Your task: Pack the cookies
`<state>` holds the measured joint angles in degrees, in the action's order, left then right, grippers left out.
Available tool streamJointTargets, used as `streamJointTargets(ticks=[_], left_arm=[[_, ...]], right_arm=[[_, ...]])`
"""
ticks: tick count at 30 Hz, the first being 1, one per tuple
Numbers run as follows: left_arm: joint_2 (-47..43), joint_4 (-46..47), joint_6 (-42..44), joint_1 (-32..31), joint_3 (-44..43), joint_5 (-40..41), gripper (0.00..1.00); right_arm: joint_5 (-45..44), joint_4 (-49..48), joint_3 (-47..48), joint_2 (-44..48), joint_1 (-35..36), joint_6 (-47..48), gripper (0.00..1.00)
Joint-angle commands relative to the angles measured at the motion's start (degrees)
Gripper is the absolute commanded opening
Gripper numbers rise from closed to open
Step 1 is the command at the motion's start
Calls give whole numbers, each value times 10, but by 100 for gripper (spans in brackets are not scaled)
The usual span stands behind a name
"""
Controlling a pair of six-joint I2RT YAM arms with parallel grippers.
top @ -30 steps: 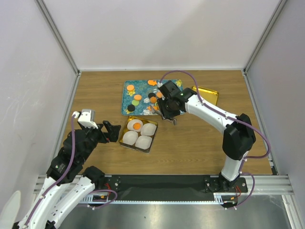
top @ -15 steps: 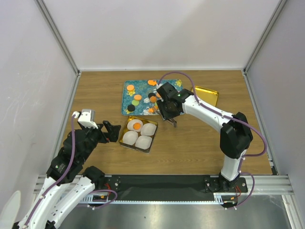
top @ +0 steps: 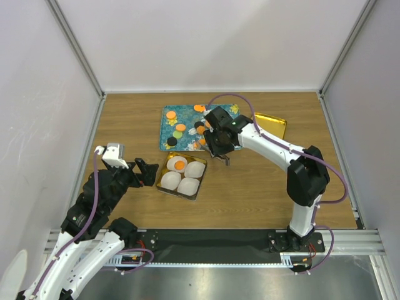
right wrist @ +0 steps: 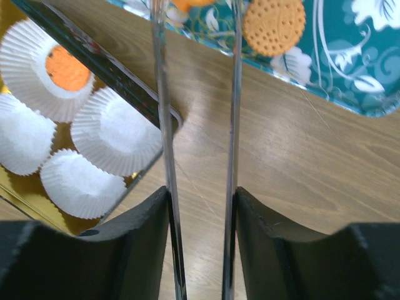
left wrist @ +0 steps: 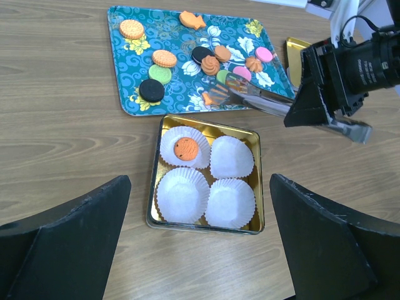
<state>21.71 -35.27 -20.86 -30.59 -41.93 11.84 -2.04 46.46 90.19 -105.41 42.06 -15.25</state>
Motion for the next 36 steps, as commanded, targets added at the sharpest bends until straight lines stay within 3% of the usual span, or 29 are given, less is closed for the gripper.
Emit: streamJointTargets(ticks=[1,11,20,28,36], left_arm=[[-3,12,8,2,2,4,100],[-1,14,9,2,2,2,100],[-2,13,9,2,2,3,100],[-4,13,9,2,3,5,100],[-6,13,9,2,3,5,100]], right_arm=[[30,-8,49,-19,-1,1,50],[31,13,90,-48,6,5,53],[-51,47,104,-66,24,9,53],[-24,49,120,-85,29,13,52],[-16,57,118,-73,3,15,42]])
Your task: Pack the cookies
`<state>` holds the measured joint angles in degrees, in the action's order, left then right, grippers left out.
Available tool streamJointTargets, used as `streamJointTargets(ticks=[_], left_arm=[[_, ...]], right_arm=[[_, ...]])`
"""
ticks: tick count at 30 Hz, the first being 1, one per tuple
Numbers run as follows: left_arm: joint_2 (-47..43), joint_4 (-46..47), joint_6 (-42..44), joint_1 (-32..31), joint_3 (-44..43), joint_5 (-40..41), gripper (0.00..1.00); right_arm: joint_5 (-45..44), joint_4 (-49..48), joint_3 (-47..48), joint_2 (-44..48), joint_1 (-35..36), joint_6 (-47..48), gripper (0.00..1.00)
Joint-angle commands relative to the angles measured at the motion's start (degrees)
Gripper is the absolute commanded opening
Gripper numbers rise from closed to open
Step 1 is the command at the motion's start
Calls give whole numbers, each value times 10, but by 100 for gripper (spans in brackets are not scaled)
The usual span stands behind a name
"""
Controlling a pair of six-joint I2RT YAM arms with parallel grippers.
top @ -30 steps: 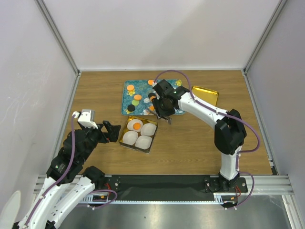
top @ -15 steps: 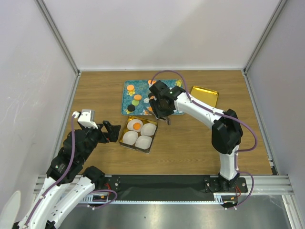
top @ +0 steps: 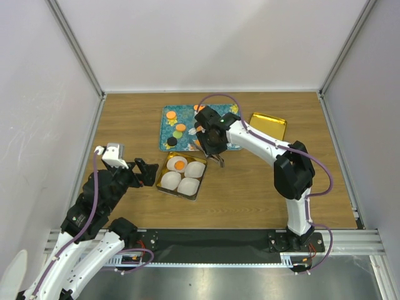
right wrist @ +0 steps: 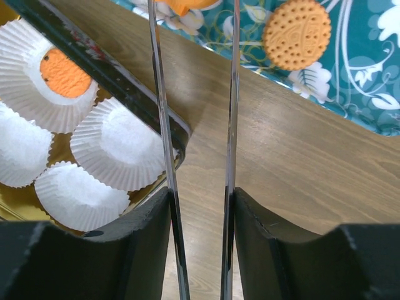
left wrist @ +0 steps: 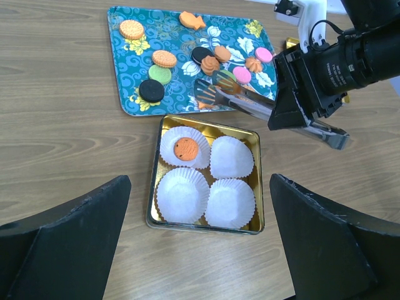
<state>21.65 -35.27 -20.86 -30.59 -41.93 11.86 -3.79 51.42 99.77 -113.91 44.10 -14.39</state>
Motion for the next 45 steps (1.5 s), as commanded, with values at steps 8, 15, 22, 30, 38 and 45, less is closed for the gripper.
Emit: streamJointTargets(ticks=[8,15,22,30,38,45], left_arm=[[-6,13,8,2,3,5,100],[-5,13,8,2,3,6,100],[-4,13,8,2,2,5,100],[-4,13,8,3,3,5,100],[-5,13,8,2,3,4,100],[-2,14,9,2,3,2,100]], right_arm=[[2,-10,2,53,-59,2,39],[10,-30,-13,70,-77,-12,38],[17,-46,-20,77,-82,-20,38],[52,-63,-30,78,-82,-38,48],[59,-69,-41,84,-80,-39,51],[55,-63,-49,98,-81,-18,63]])
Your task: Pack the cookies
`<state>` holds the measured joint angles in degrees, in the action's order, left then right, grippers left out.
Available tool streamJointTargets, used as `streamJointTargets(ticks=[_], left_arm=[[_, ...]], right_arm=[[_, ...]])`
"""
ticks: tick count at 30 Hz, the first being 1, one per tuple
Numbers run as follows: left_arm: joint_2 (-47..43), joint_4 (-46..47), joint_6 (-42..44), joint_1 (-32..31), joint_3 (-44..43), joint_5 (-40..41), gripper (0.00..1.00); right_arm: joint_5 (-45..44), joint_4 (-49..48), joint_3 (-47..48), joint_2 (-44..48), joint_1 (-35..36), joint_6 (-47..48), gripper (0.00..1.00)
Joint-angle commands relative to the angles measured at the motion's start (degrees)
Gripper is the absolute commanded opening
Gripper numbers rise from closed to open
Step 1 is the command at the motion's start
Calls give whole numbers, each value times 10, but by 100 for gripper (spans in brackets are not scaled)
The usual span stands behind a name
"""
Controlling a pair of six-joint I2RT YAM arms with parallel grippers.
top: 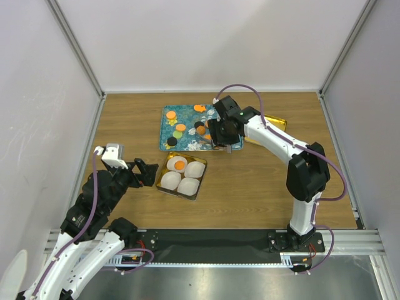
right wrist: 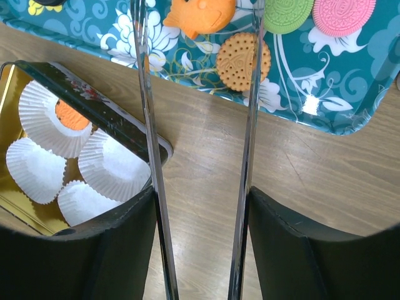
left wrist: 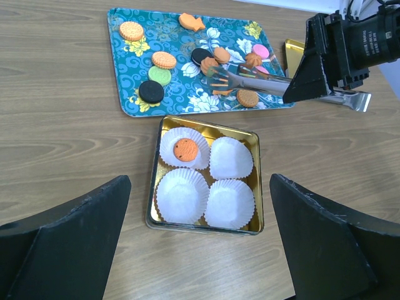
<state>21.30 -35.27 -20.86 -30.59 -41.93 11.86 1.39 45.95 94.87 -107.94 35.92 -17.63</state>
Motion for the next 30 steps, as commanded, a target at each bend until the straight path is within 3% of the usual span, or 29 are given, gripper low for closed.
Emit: streamJointTargets(ticks=[1,30], left_arm=[[-1,13,9,2,3,2,100],[4,13,8,2,2,4,100]], right_arm=[[5,-9,-3,40,2,18,63],[-10,29,1,11,10,99,54]])
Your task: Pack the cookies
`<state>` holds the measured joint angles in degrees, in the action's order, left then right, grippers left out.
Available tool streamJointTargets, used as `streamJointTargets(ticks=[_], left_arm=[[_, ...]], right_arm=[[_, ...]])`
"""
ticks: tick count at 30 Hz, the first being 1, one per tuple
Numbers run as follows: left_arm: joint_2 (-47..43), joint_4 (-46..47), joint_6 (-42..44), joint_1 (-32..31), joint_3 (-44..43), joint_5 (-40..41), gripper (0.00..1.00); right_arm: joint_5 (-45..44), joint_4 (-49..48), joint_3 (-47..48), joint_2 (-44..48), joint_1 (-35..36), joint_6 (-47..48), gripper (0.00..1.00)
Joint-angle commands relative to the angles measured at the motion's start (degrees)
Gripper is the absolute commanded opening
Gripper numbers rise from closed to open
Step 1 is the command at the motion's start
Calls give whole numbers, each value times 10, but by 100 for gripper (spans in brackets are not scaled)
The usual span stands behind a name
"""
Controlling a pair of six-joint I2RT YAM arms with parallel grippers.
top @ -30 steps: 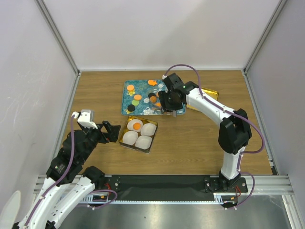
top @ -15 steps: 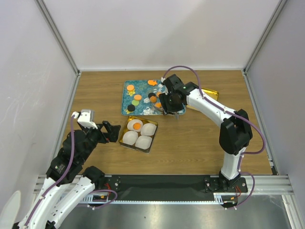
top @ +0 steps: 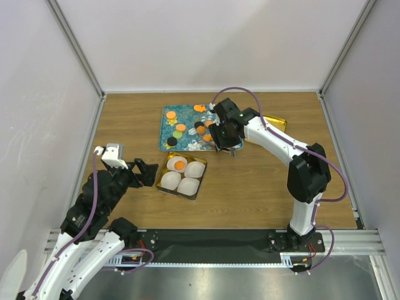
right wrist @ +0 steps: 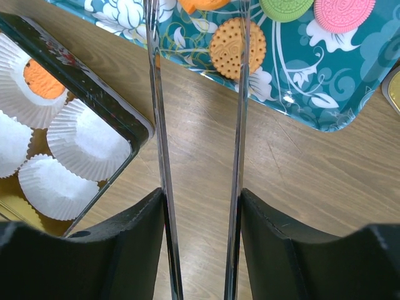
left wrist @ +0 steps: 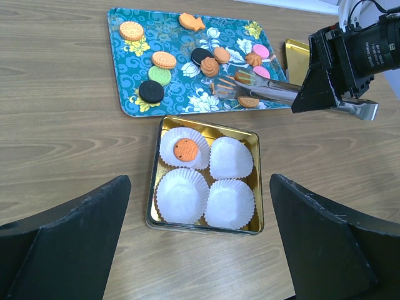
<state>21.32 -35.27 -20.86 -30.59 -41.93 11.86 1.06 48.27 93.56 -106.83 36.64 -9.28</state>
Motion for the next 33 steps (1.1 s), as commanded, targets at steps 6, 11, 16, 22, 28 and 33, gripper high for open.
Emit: streamJointTargets(ticks=[6,11,16,22,28,33], left_arm=[[4,14,8,2,2,4,100],[4,13,8,2,2,4,100],[5,13,8,2,2,4,100],[4,13,8,2,2,3,100],[3,13,8,2,3,4,100],[1,13,8,2,2,3,100]], right_arm=[[-10,19,34,-12,3,34,52],[-10,30,51,-29,4,56,52],[-26,32,64,-36,-1,61,53],[-17,36,67,-33,-2,60,51],[1,43,65,-33,-1,55,47],[9,39,69,-27,-8,40,43]])
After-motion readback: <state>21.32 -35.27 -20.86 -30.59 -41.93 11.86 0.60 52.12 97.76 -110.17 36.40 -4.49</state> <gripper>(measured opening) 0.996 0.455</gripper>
